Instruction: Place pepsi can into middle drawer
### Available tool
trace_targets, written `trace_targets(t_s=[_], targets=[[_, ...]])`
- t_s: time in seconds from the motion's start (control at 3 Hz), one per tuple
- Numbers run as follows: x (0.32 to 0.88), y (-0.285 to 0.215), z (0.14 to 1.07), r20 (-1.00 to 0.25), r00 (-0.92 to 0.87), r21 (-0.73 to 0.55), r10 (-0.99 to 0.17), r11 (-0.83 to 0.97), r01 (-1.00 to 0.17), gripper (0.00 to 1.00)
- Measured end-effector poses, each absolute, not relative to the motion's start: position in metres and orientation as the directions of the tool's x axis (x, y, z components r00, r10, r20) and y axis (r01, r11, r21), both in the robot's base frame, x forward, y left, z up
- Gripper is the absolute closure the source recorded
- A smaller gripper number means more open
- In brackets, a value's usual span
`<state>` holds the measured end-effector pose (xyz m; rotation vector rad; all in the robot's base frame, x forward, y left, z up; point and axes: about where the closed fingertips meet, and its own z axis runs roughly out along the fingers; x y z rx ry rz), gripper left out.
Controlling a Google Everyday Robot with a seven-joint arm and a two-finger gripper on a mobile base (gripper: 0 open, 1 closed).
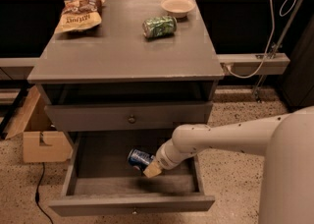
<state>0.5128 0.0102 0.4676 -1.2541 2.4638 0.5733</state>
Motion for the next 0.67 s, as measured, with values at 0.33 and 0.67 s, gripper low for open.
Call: trace_targets(t_s=[0.33,0.67], targets=[[0.530,0.014,0.439,-0.462,-0.576,0.222,-0.675,0.541,-0.811,1.00],[0.544,0.019,0.418,-0.480,-0.591,0.240,-0.649,0.551,-0.800,0.81]])
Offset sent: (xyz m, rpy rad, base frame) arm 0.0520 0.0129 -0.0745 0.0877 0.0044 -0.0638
